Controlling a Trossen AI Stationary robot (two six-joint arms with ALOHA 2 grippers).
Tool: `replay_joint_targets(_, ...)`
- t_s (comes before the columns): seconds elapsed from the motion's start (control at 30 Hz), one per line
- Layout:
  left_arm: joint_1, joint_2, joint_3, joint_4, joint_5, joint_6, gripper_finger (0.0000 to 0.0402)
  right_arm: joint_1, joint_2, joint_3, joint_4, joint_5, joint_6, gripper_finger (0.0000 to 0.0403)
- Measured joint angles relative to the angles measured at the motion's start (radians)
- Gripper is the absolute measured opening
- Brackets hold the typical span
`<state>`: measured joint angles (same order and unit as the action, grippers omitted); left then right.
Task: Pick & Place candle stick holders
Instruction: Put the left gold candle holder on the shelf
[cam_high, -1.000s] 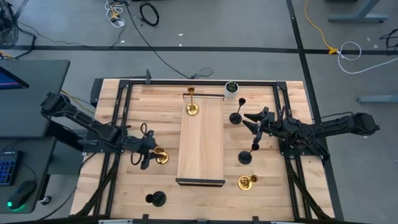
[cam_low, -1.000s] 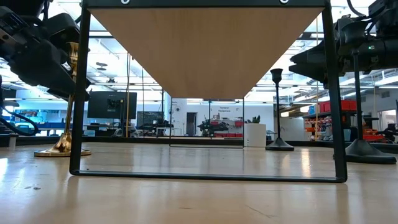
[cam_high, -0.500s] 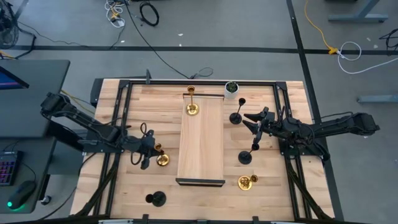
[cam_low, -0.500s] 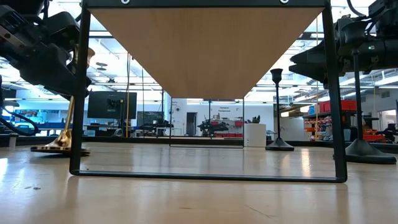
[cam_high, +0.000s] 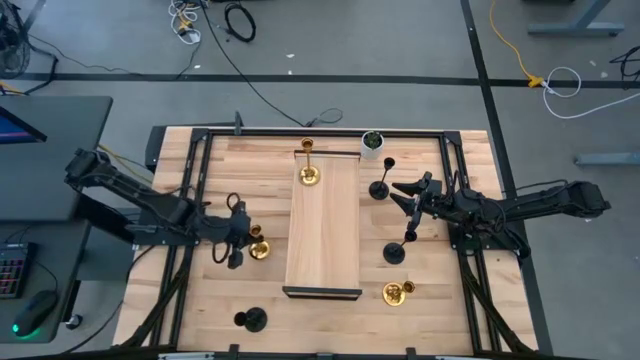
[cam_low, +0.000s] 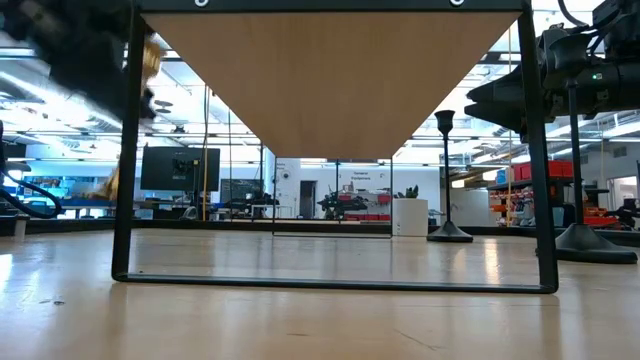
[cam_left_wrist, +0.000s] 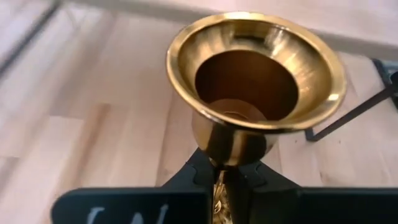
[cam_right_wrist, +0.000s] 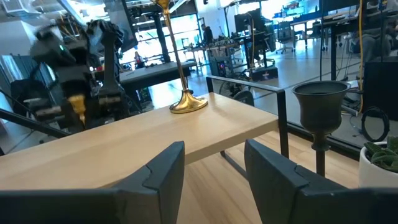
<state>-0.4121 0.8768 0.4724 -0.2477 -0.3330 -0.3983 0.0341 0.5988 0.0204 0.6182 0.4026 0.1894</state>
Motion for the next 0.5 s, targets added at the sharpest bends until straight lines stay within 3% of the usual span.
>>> replay_joint_targets(0.23,0.003,0.0,0.315,-0.261,-0.072,0.144,0.0014,0.0,0.0,0.0,0.0,0.0,0.0,0.0169)
replay_joint_targets(0.4,0.023,-0.001,0.445,-0.259,-0.122,0.244,0.0014,0.0,0.0,0.0,0.0,0.0,0.0,0.0169)
replay_joint_targets(0.5,0.068,0.001,0.466,-0.212,-0.1,0.27,0.0014,0.0,0.0,0.0,0.0,0.0,0.0,0.0169)
